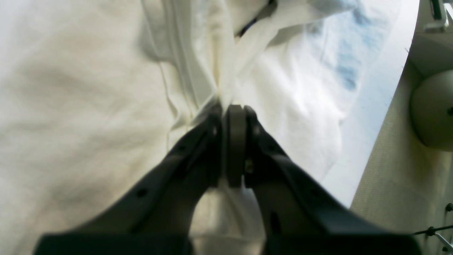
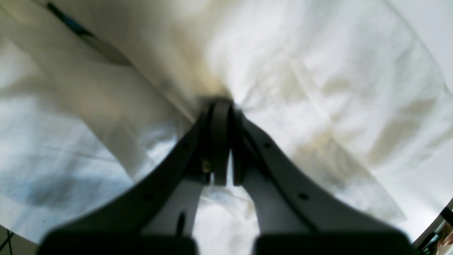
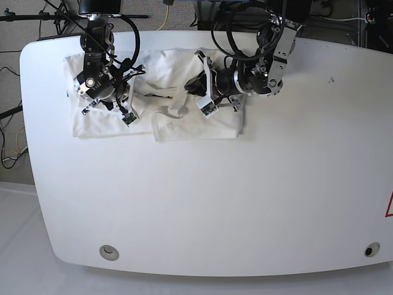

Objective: Fold the T-shirt properly
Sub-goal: 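Fold the grasped edge with the left gripper over the right gripper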

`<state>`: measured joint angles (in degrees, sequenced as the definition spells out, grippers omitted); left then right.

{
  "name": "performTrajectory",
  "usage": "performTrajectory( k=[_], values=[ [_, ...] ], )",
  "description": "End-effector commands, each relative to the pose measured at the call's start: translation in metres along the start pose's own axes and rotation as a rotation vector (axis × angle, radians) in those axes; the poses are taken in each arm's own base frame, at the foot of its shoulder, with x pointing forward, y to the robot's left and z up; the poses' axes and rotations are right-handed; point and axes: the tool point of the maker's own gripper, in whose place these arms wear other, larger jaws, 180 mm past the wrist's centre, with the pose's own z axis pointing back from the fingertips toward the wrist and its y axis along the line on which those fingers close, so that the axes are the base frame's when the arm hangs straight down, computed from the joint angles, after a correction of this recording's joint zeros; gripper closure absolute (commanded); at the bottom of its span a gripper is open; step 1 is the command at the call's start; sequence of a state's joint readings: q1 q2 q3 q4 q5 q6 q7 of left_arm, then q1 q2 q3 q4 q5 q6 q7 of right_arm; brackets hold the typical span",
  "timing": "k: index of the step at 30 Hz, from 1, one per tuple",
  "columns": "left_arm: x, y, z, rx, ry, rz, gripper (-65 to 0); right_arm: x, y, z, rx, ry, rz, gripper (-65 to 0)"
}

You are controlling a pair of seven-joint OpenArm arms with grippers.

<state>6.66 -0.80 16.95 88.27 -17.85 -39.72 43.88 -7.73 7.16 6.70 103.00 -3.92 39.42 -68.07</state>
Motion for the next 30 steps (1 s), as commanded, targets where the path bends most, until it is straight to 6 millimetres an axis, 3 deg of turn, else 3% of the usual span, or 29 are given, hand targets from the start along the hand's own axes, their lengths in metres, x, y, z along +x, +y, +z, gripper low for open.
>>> performTrajectory(
  k=[1,9,18,30],
  values=[
    [0.020,-0.004,0.000,-0.012,-0.059,-0.015,-1.2,0.001,0.001,0.000,0.006,-0.003,0.004,0.0],
    [0.046,-0.011,0.001,-0.018,-0.115,-0.051,-1.2,0.001,0.001,0.000,0.006,-0.003,0.004,0.0],
    [0.063,-0.041,-0.010,-0.088,-0.132,-0.108,-1.2,0.001,0.002,0.000,0.008,-0.002,0.003,0.0],
    [0.064,-0.048,-0.014,-0.107,-0.130,-0.116,-1.2,0.001,0.002,0.000,0.009,-0.003,0.003,0.0]
  ],
)
